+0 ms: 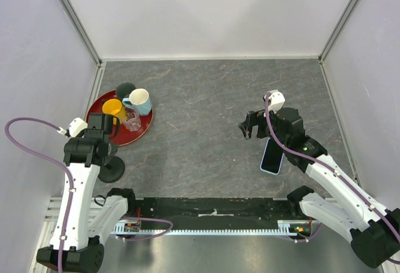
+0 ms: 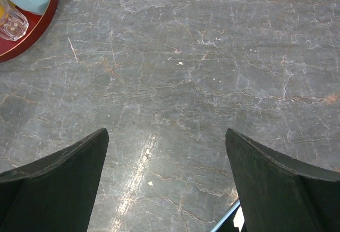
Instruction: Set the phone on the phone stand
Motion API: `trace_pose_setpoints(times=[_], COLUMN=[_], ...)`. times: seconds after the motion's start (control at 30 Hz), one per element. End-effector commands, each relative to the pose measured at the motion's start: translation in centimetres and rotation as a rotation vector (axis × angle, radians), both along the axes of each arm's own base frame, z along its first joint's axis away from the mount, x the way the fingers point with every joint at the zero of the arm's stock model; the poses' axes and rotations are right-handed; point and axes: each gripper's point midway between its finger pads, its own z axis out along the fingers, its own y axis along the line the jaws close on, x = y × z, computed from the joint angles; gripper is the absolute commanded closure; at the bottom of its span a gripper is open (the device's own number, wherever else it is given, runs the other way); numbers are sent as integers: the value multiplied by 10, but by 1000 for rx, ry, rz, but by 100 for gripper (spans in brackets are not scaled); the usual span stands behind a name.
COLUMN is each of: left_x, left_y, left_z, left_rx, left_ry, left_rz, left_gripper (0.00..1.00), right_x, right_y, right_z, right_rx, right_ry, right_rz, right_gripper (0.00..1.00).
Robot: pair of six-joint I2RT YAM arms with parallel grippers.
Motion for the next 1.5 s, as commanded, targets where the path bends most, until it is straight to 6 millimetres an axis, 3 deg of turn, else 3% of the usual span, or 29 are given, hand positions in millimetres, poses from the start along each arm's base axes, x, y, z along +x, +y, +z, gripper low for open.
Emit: trace_pose_setpoints(times=[0.0, 0.13, 0.33, 0.47, 0.6, 0.83, 1.27, 1.47], left_x=[-31, -31, -14, 1, 11, 18, 15, 16], left_y=[7, 6, -15, -51, -74, -114, -201, -198], left_z=[-5, -6, -7, -13, -19, 0, 22, 36], left_rx=[16, 11, -80, -234, -331, -500, -590, -550], left_ry=[85, 84, 43, 0, -13, -62, -54, -85], left_rz=[70, 65, -48, -217, -311, -432, -762, -747], left_gripper=[82, 97, 98, 98, 98, 98, 98, 98], right_x=[3, 2, 0, 2, 4, -1, -9, -12], right_y=[0, 0, 0, 1, 3, 4, 8, 8], right_z=[12, 14, 15, 13, 15, 17, 24, 24], right_rx=[15, 17, 24, 28, 40, 79, 133, 150], right_ry=[-26, -26, -23, -8, 4, 10, 30, 12], right_rz=[-13, -12, -15, -21, -26, -28, -18, -13], right_gripper=[2, 2, 2, 2, 2, 2, 2, 2])
